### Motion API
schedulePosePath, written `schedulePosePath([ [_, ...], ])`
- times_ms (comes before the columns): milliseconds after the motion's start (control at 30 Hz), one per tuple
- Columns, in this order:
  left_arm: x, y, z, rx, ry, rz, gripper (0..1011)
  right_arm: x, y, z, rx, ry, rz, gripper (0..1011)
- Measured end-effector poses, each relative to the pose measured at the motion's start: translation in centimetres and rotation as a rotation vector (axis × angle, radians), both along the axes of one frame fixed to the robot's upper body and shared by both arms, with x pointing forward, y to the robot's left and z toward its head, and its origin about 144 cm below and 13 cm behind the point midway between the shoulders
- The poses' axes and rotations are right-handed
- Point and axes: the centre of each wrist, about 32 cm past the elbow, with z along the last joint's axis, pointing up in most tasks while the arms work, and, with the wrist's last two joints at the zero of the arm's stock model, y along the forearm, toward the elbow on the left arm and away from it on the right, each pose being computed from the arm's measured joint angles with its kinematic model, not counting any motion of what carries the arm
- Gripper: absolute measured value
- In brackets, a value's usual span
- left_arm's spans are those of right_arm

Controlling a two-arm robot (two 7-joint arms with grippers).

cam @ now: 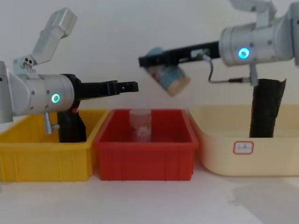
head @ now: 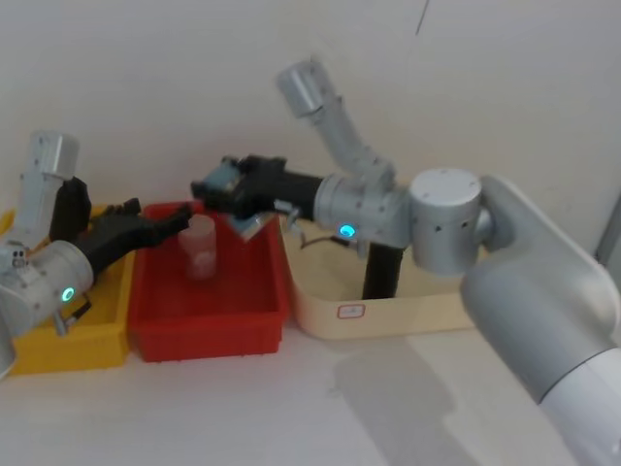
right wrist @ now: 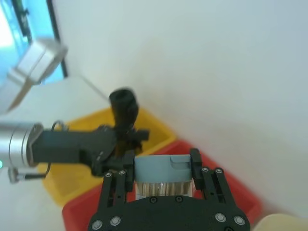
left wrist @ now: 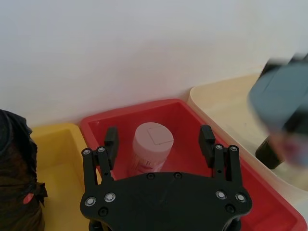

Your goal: Pick up the garbage bag with the one hand and transfer it to the other hand.

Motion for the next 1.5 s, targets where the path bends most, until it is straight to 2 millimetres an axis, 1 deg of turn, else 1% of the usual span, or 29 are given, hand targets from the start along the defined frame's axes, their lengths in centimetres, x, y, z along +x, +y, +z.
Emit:
schedulePosePath([
  [33,0.0,0.0,0.0,0.000,0.000,0.000,1002,-0.1,-0.5,0.5,0.015,-0.017,-0.011,667],
  [100,0.0,0.0,0.0,0.000,0.000,0.000,1002,-0.2,-1.0,0.9,0.027,-0.029,-0.023,667],
  [167,0.0,0.0,0.0,0.000,0.000,0.000,1002,-0.4,-2.2,1.5,0.048,-0.051,-0.053,668],
  [200,0.0,0.0,0.0,0.000,0.000,0.000,1001,-0.4,-2.2,1.5,0.048,-0.051,-0.053,668],
  [367,0.0,0.0,0.0,-0.001,0.000,0.000,1002,-0.8,-4.3,1.8,0.068,-0.071,-0.107,668],
  [567,0.0,0.0,0.0,-0.001,0.000,0.000,1001,-1.1,-6.2,1.4,0.065,-0.082,-0.161,668],
  [800,0.0,0.0,0.0,-0.001,0.000,0.000,1002,-1.2,-7.6,0.3,0.038,-0.084,-0.208,672],
  [867,0.0,0.0,0.0,-0.001,0.000,0.000,1002,-1.2,-7.8,0.0,0.030,-0.086,-0.218,717],
  [933,0.0,0.0,0.0,-0.001,0.000,0.000,1001,-1.2,-8.2,-0.6,0.014,-0.092,-0.227,783],
  [1033,0.0,0.0,0.0,-0.001,0.000,0.000,1001,-1.2,-8.3,-1.0,0.004,-0.098,-0.231,849],
  [1100,0.0,0.0,0.0,-0.001,0.000,0.000,1002,-1.2,-8.3,-1.2,-0.003,-0.103,-0.232,921],
  [1133,0.0,0.0,0.0,-0.001,0.000,0.000,1001,-1.2,-8.3,-1.5,-0.008,-0.105,-0.232,936],
  [1200,0.0,0.0,0.0,-0.001,0.000,0.000,1002,-1.2,-8.3,-1.8,-0.012,-0.110,-0.233,997],
  [1400,0.0,0.0,0.0,-0.001,0.000,0.000,1001,-1.3,-8.2,-2.3,-0.010,-0.122,-0.234,1000],
  [1500,0.0,0.0,0.0,-0.001,0.000,0.000,1002,-1.4,-8.0,-2.2,-0.002,-0.129,-0.233,1000],
])
